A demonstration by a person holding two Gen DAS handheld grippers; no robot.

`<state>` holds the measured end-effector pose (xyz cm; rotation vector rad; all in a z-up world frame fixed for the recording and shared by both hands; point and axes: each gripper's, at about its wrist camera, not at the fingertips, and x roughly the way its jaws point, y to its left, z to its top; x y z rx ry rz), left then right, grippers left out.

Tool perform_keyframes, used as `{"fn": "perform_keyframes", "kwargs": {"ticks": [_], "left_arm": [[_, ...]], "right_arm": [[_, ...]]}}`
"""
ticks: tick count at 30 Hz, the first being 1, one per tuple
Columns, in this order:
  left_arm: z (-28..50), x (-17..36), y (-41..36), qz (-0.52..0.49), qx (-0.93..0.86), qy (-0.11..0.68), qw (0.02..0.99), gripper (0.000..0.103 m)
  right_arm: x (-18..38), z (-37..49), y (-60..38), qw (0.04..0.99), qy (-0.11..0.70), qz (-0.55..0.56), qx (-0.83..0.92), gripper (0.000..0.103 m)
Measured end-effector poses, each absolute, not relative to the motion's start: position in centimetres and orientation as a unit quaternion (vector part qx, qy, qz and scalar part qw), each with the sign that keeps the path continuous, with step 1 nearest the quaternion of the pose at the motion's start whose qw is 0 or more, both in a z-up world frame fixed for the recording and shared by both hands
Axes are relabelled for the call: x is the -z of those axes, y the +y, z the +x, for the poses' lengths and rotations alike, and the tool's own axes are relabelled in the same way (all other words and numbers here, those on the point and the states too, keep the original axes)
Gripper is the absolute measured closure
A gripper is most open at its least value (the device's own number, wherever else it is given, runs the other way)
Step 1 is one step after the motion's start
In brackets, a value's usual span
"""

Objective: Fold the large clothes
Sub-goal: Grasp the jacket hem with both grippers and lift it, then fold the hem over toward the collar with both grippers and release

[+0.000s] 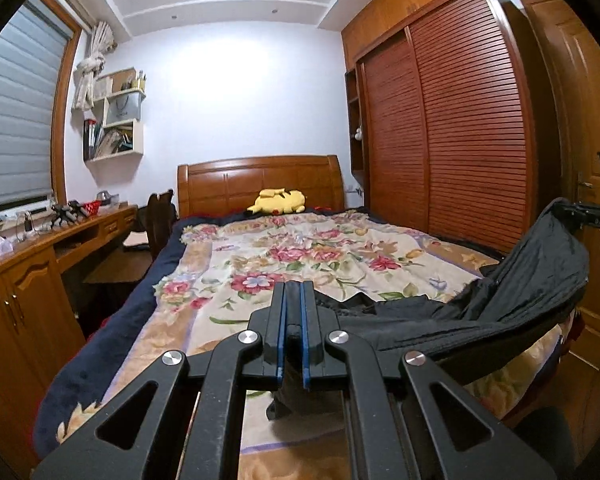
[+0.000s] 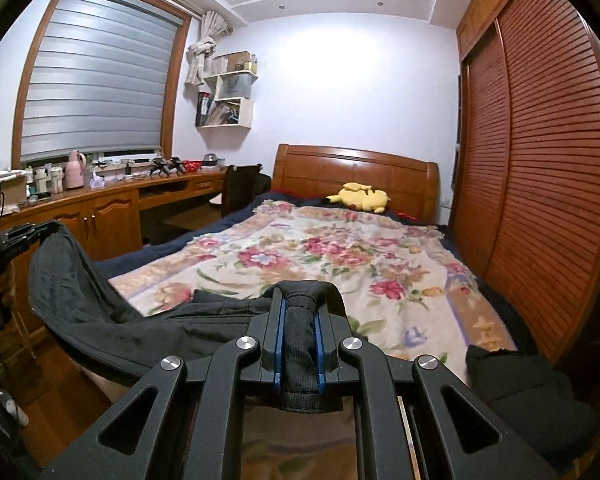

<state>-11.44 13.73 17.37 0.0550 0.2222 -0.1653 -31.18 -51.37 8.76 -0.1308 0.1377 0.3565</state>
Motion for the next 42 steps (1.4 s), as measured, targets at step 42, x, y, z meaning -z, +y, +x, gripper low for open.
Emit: {"fn": "perform_keyframes", "kwargs": {"ticks": [42], "left_arm": [[24.6,-3.3,10.5,0.055,-0.060,0.288,0.954,0.095]], "right_arm": [[-5.8,5.1,-43.3,0.969,0.224,-0.068,-0.073,0.090]]}}
